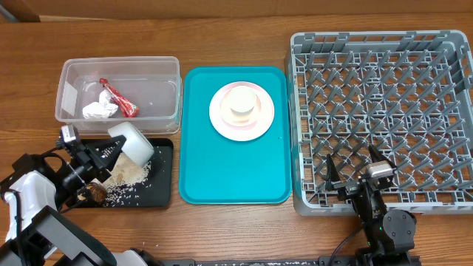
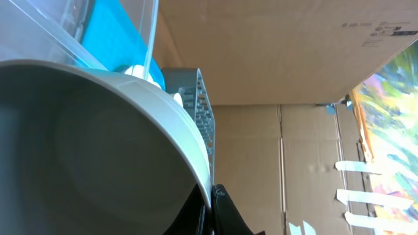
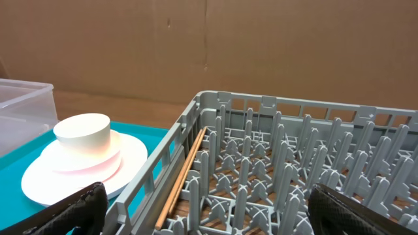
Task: Sort waste into correct bins and load items into the dishwasher
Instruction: 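Tilt the bowl with the left gripper to pour rice onto the black tray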
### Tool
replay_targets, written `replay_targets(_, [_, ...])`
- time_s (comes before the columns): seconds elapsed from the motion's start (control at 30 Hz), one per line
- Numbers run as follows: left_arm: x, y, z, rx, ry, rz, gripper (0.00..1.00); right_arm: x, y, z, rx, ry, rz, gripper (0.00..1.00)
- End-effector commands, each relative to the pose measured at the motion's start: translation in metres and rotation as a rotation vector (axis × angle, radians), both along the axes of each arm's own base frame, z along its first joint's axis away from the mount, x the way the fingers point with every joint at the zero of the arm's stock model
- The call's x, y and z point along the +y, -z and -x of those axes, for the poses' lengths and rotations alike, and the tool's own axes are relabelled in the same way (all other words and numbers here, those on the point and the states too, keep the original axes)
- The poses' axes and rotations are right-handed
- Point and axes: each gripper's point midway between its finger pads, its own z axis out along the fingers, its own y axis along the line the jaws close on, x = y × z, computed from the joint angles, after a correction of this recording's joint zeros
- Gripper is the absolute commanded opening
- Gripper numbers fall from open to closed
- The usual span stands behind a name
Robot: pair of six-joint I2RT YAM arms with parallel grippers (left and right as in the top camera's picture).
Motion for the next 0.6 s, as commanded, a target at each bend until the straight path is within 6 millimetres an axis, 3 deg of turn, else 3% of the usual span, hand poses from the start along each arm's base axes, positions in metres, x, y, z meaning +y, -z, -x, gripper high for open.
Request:
replay_targets(0.0, [-0.011, -0.005, 0.003, 0.011, 0.026, 0.014, 0.04, 0.0, 0.001, 0.0, -0.008, 0.004, -0.001, 1.0])
replay_targets(0.57, [-0.077, -0.031, 0.013, -0.013, 0.227, -0.01, 0.04, 0.0, 0.001, 0.0, -0.008, 0.004, -0.001, 1.0])
